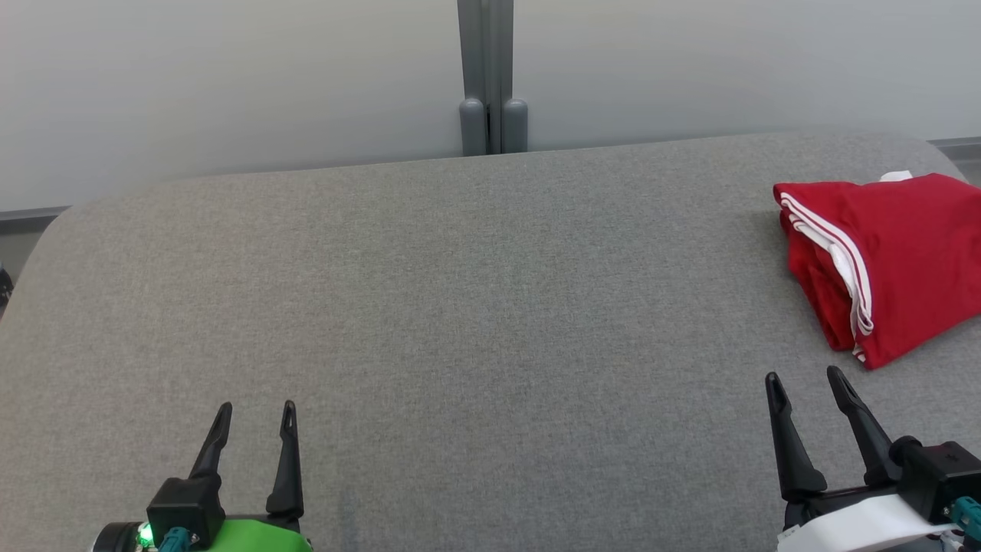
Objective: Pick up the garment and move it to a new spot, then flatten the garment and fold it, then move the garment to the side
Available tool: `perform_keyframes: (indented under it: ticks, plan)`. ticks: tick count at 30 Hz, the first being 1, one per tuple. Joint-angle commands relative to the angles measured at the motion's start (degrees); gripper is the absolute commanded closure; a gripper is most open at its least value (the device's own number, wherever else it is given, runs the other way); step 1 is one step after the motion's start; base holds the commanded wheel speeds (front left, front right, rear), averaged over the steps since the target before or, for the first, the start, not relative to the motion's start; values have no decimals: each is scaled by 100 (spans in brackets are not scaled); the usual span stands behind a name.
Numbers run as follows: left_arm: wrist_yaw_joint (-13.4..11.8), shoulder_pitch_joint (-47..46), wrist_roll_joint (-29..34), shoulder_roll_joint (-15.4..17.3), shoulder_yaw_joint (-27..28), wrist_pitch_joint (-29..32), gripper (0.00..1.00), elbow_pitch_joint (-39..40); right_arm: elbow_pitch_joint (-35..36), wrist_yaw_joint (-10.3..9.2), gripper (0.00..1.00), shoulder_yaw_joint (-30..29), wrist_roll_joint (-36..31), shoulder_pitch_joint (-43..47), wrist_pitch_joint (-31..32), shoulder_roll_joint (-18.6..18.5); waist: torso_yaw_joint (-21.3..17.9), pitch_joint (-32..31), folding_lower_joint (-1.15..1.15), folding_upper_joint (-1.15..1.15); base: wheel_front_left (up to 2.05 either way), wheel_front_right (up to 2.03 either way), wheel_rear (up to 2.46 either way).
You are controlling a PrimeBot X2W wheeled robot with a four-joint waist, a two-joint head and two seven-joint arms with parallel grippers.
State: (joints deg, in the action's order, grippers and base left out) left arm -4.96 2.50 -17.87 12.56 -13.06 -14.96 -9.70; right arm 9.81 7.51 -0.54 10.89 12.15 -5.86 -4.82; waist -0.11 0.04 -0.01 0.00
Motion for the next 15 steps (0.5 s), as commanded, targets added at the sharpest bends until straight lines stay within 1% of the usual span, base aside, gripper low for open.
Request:
perform_keyframes:
  ticks: [1, 7, 8, 10, 15]
  plan:
    - [29, -36, -14, 1, 10, -22, 0, -16, 22, -4, 0, -6, 10, 28, -10, -18, 2, 0, 1, 0, 0, 0, 0]
    - [43, -81, 24, -11, -14, -24, 0, -28, 32, -4, 0, -22, 15, 30, -16, 2, 27, 25, 1, 0, 0, 0, 0]
    - [17, -9, 8, -32, -8, 3, 100, -24, -14, 1, 100, -1, 11, 3, -5, 10, 22, 18, 1, 0, 0, 0, 0]
    - [12, 22, 15, -79, -33, 28, 100, -141, -128, 1, 100, 8, 4, 12, 1, 39, 22, 18, 1, 0, 0, 0, 0]
    - [85, -35, -493, -138, 94, 163, 100, -140, -228, 1, 100, 19, 586, -74, 35, 21, 22, 18, 1, 0, 0, 0, 0]
